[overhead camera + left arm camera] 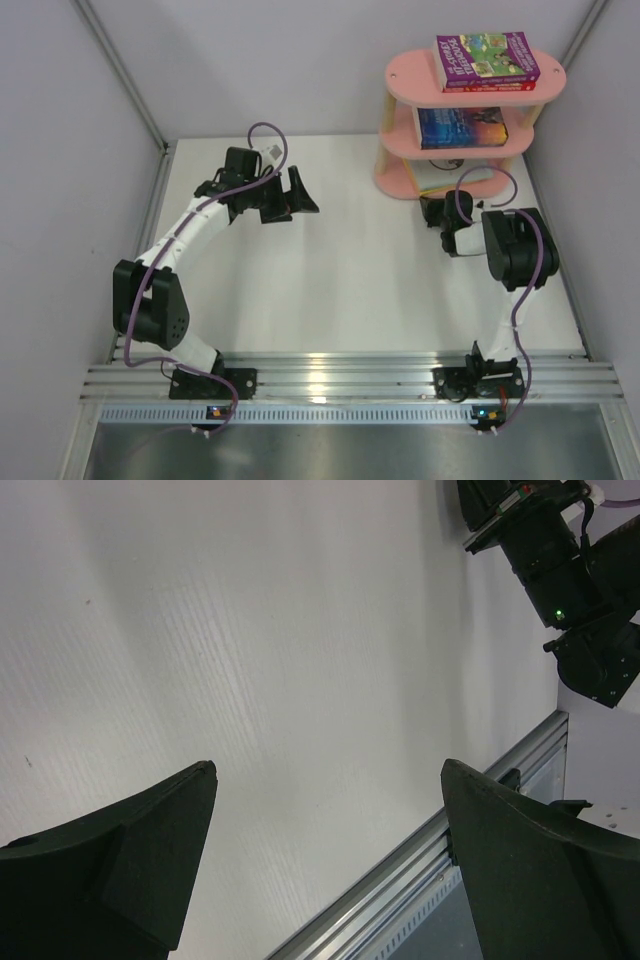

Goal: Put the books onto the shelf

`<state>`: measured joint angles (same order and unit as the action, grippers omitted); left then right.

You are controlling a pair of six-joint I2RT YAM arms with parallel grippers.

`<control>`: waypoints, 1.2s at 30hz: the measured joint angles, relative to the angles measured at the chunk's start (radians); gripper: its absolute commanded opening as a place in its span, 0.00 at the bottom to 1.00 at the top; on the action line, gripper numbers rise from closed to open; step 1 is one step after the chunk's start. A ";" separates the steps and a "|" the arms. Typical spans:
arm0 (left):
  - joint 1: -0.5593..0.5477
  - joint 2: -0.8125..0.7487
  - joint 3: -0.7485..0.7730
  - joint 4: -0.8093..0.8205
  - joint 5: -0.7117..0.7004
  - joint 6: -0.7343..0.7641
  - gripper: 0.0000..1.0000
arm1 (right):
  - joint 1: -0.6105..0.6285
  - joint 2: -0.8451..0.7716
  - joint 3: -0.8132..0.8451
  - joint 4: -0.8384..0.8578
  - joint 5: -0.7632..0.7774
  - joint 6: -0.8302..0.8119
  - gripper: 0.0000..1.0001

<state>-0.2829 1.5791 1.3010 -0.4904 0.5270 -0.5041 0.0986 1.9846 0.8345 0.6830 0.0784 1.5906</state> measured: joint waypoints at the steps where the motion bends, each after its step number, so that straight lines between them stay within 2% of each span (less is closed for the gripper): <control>1: 0.000 0.000 0.000 0.000 0.000 0.000 0.99 | 0.000 -0.001 0.000 -0.003 0.000 0.000 0.00; 36: 0.000 0.000 0.000 -0.001 0.004 0.000 0.99 | -0.001 -0.069 0.017 -0.063 0.019 -0.001 0.00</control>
<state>-0.2829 1.5787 1.3010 -0.4911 0.5308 -0.5041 0.0975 1.9160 0.8513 0.6197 0.0971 1.5898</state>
